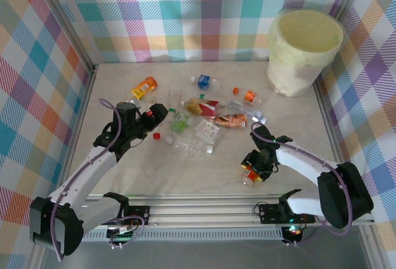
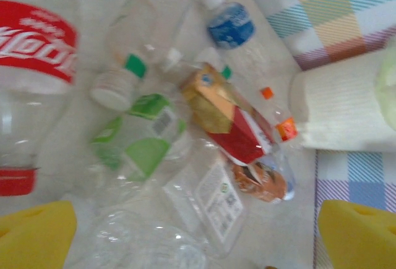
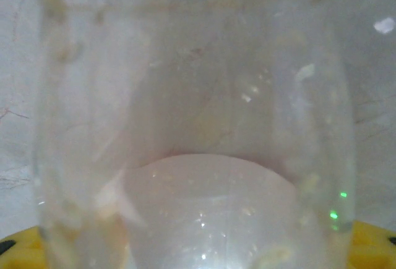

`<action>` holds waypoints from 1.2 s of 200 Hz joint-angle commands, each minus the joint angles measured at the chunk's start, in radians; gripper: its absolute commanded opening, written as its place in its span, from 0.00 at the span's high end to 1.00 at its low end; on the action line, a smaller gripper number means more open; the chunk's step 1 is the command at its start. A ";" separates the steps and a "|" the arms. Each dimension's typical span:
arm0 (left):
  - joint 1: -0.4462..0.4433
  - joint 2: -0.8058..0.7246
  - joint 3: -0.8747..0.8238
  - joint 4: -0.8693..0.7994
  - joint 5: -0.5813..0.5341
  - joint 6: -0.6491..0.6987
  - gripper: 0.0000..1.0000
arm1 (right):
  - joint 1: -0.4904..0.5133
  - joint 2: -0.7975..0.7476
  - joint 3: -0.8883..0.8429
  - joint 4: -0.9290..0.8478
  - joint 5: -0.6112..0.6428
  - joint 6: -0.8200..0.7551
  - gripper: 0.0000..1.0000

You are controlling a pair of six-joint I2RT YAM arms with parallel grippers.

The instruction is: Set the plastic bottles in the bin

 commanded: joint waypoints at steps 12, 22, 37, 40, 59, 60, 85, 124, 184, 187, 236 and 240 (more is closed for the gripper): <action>-0.085 0.053 0.102 -0.014 -0.030 0.091 0.00 | 0.008 -0.052 0.071 0.154 -0.002 -0.064 0.50; -0.116 0.066 0.116 0.005 -0.052 0.104 0.00 | 0.008 -0.070 0.093 0.155 0.004 -0.073 0.52; -0.149 0.092 0.135 0.050 -0.048 0.112 0.00 | 0.008 -0.104 0.124 0.167 0.021 -0.083 0.53; -0.154 0.098 0.138 0.060 -0.042 0.115 0.00 | 0.008 -0.113 0.131 0.174 0.026 -0.086 0.53; -0.186 0.138 0.167 0.122 0.010 0.139 0.00 | 0.008 -0.163 0.169 0.235 0.087 -0.128 0.53; -0.187 0.141 0.170 0.125 0.014 0.142 0.00 | 0.008 -0.165 0.172 0.239 0.090 -0.133 0.53; -0.216 0.178 0.213 0.160 0.054 0.179 0.00 | 0.007 -0.204 0.226 0.364 0.189 -0.262 0.55; -0.223 0.180 0.225 0.180 0.023 0.174 0.00 | -0.032 -0.127 0.407 0.535 0.220 -0.451 0.57; -0.223 0.095 0.129 0.101 -0.155 0.087 0.00 | -0.171 0.081 0.756 0.590 0.185 -0.605 0.57; -0.223 0.091 0.127 0.089 -0.164 0.085 0.00 | -0.179 0.093 0.776 0.587 0.181 -0.610 0.57; -0.223 0.055 0.115 -0.003 -0.219 0.084 0.00 | -0.335 0.327 1.100 0.478 0.169 -0.660 0.57; -0.223 0.053 0.113 -0.006 -0.220 0.083 0.00 | -0.346 0.346 1.128 0.463 0.169 -0.660 0.57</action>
